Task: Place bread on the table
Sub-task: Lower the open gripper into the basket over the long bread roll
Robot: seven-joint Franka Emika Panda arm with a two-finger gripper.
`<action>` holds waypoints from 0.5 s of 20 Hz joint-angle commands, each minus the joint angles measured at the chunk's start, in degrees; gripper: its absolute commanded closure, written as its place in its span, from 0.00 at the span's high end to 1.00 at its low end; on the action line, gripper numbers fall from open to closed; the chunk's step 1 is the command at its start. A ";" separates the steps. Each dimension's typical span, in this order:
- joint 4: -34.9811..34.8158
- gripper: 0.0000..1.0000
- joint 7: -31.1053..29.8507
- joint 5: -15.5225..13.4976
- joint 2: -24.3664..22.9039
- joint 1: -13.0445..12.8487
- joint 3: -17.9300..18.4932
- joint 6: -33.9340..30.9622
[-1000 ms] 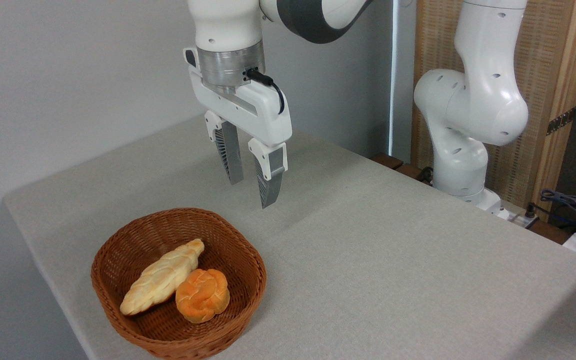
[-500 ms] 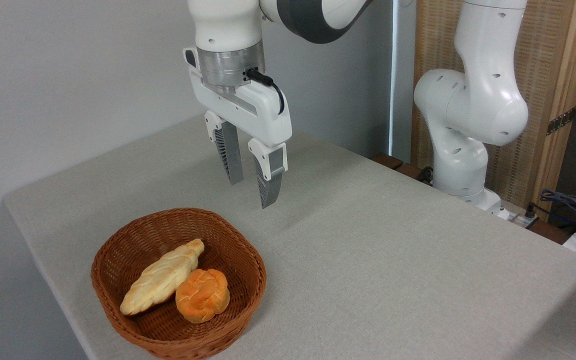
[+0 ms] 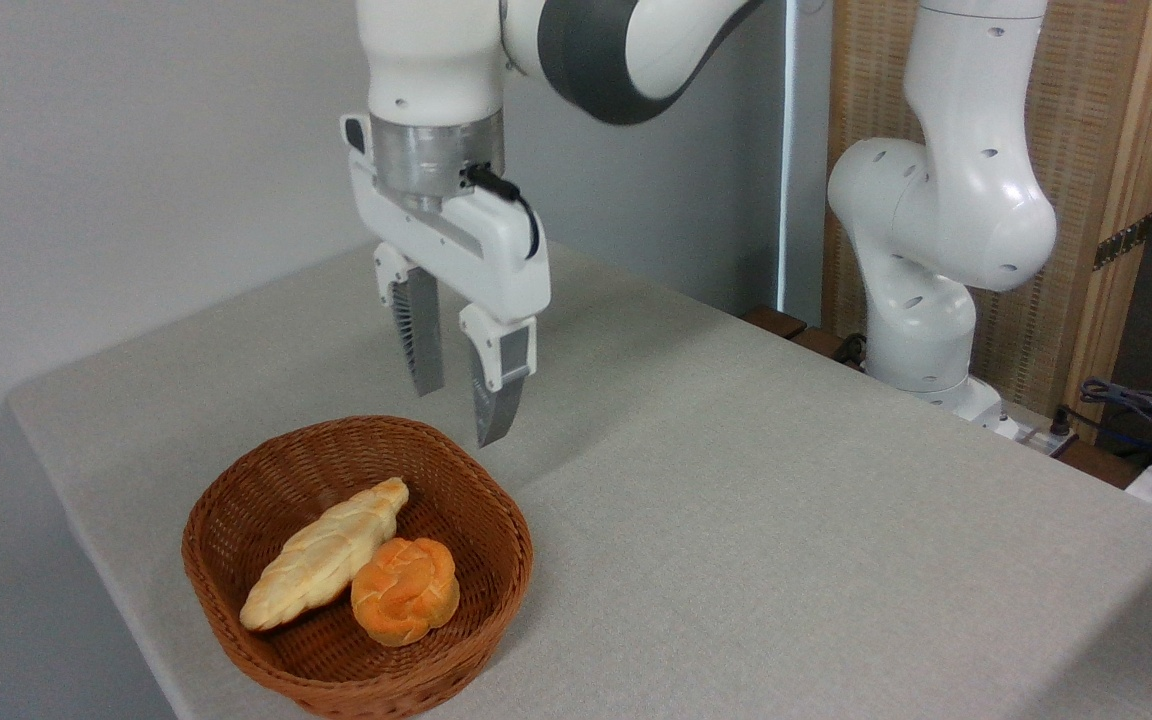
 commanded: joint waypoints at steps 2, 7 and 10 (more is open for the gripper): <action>1.07 1.00 -1.61 -2.21 3.99 -0.09 0.52 5.04; 1.07 1.00 -7.23 -3.88 8.12 -0.36 -0.09 13.38; 1.07 1.00 -8.38 -4.23 10.05 -0.53 -0.27 15.77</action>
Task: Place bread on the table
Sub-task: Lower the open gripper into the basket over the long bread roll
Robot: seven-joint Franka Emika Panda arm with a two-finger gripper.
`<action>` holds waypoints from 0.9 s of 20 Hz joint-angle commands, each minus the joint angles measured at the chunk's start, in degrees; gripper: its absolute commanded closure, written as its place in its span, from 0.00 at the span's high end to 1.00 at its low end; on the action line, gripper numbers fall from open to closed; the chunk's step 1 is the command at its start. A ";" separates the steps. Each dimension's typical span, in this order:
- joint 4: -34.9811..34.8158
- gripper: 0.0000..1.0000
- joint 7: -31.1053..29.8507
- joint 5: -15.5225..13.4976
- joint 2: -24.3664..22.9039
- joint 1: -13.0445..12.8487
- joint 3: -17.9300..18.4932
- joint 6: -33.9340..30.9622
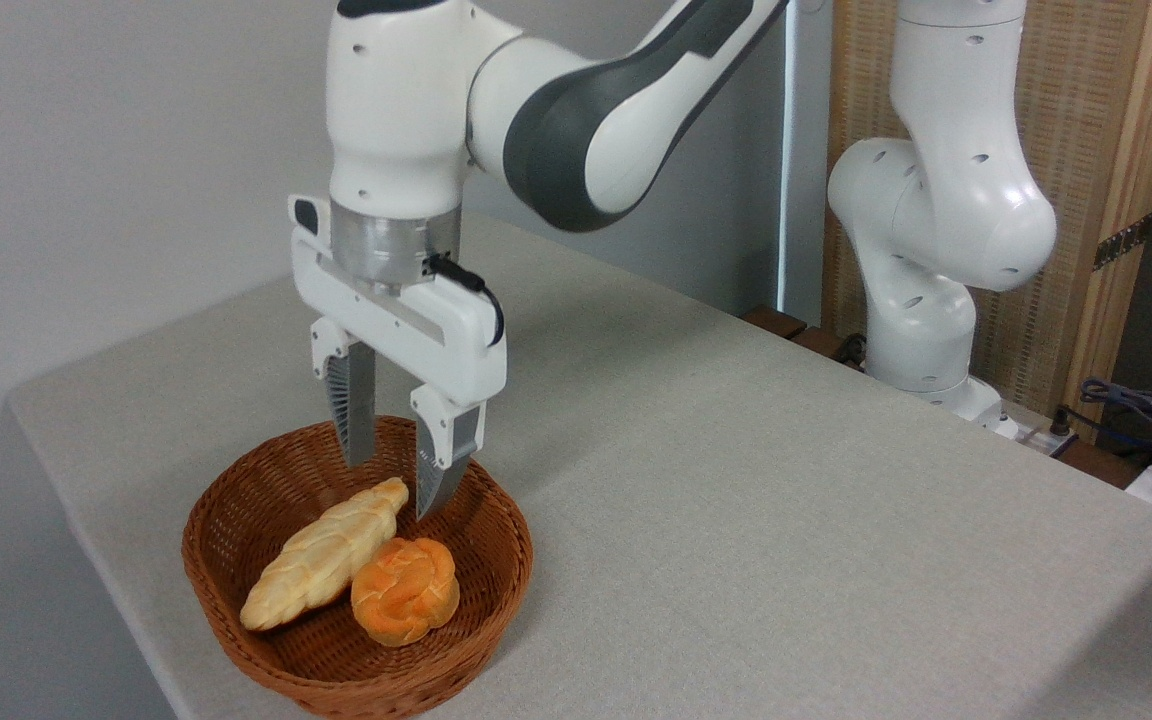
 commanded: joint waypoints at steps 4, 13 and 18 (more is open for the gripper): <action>1.06 1.00 -5.00 -3.29 4.91 -0.63 -1.68 6.06; 1.06 1.00 -6.41 -3.29 7.55 -0.63 -3.00 9.14; 1.06 0.74 -5.80 -2.76 7.90 -0.63 -3.00 9.14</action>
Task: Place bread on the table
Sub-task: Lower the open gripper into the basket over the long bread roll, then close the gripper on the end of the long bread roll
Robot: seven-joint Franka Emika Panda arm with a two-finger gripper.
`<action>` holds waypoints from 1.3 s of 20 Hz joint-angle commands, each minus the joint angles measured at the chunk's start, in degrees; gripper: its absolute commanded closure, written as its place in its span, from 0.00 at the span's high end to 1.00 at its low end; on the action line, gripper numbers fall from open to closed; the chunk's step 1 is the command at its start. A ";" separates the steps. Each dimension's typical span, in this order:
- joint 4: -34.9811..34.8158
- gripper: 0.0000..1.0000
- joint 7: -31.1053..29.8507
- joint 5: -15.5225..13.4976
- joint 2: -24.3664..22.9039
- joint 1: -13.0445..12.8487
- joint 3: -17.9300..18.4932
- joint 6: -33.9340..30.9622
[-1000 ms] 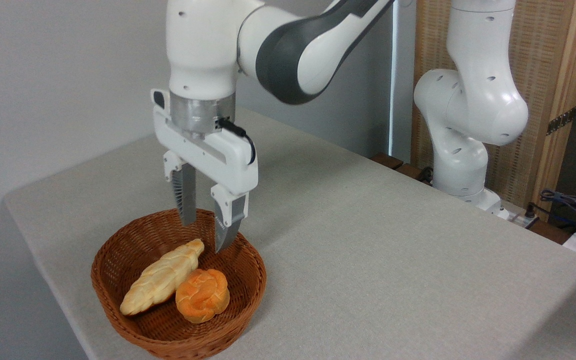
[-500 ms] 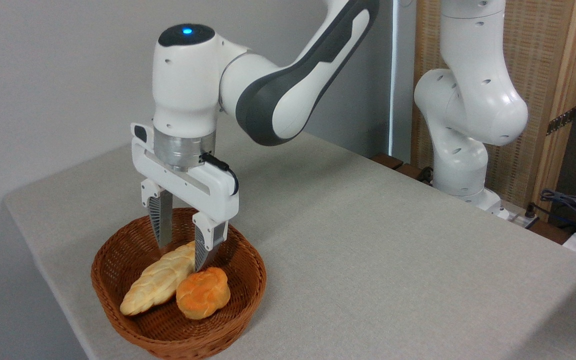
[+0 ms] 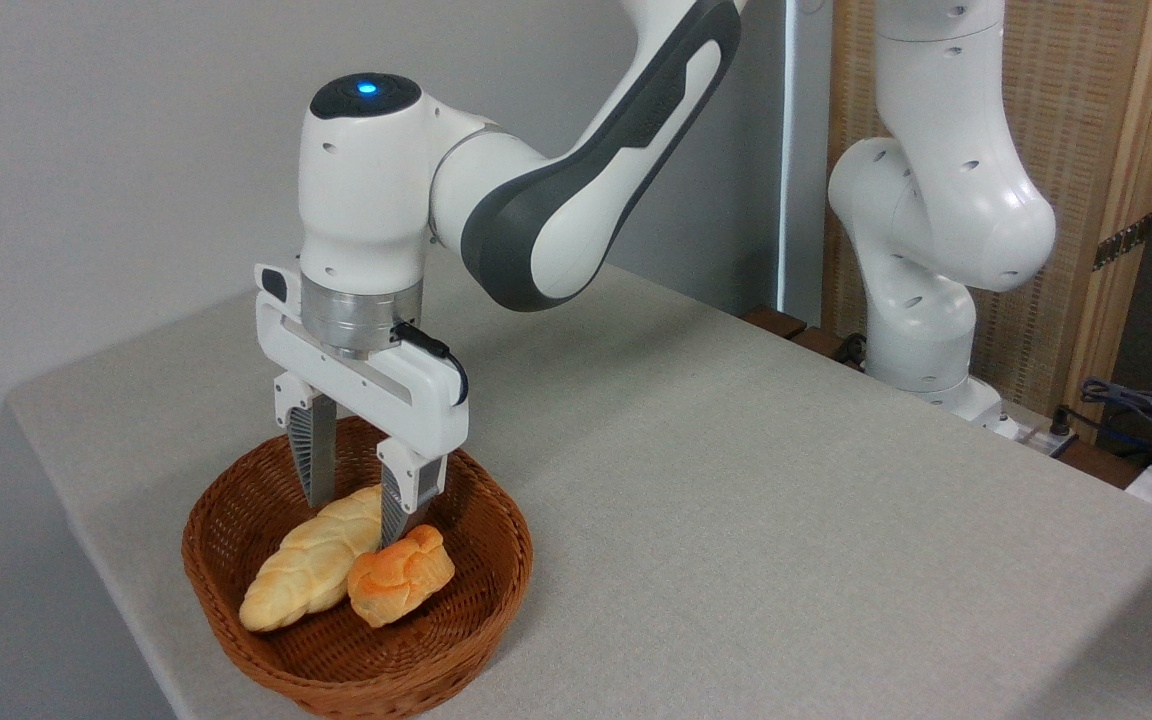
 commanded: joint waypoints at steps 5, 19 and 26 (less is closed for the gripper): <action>0.97 0.45 0.86 -0.11 0.91 -0.09 0.00 0.74; 1.06 0.46 0.60 -0.11 0.04 0.00 0.26 0.66; 2.55 0.46 -0.10 -0.64 -2.07 0.27 0.79 -1.36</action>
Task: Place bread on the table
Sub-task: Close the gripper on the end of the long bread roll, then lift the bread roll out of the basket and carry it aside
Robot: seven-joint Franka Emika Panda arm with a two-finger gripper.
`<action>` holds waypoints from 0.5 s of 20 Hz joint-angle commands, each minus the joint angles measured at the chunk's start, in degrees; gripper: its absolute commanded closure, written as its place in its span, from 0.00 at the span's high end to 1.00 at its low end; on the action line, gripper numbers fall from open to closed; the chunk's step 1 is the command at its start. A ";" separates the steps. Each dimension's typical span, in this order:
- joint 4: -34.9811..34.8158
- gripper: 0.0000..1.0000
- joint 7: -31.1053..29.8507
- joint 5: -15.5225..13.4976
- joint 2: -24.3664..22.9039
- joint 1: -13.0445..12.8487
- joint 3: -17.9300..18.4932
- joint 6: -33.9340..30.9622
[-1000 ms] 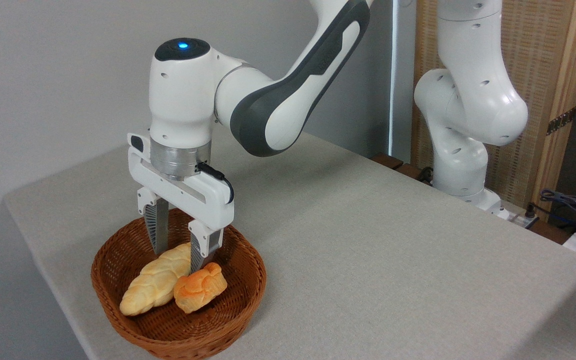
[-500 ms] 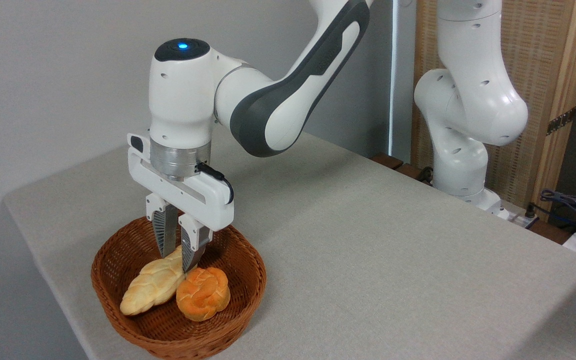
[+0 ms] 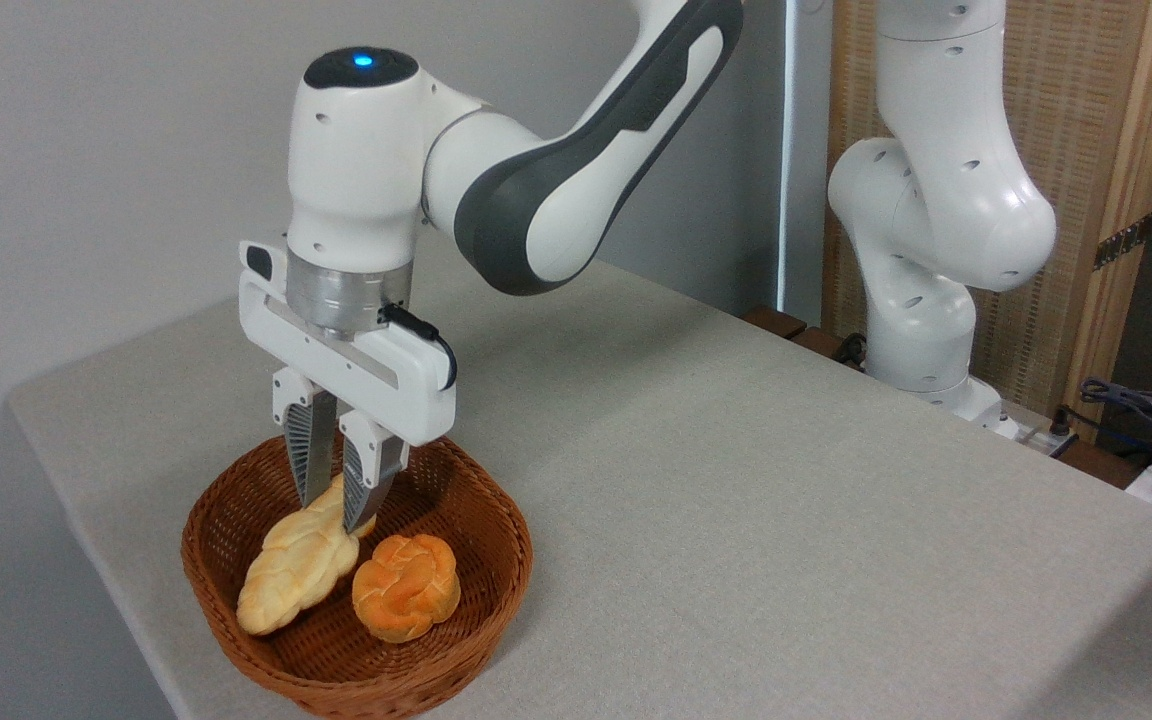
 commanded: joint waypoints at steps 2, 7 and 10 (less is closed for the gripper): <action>0.43 0.46 -0.06 -0.64 -2.69 0.14 0.65 -2.93; 0.43 0.46 0.38 -0.64 -6.12 0.32 0.74 -9.70; 0.35 0.46 0.64 -0.64 -8.14 0.32 0.83 -13.65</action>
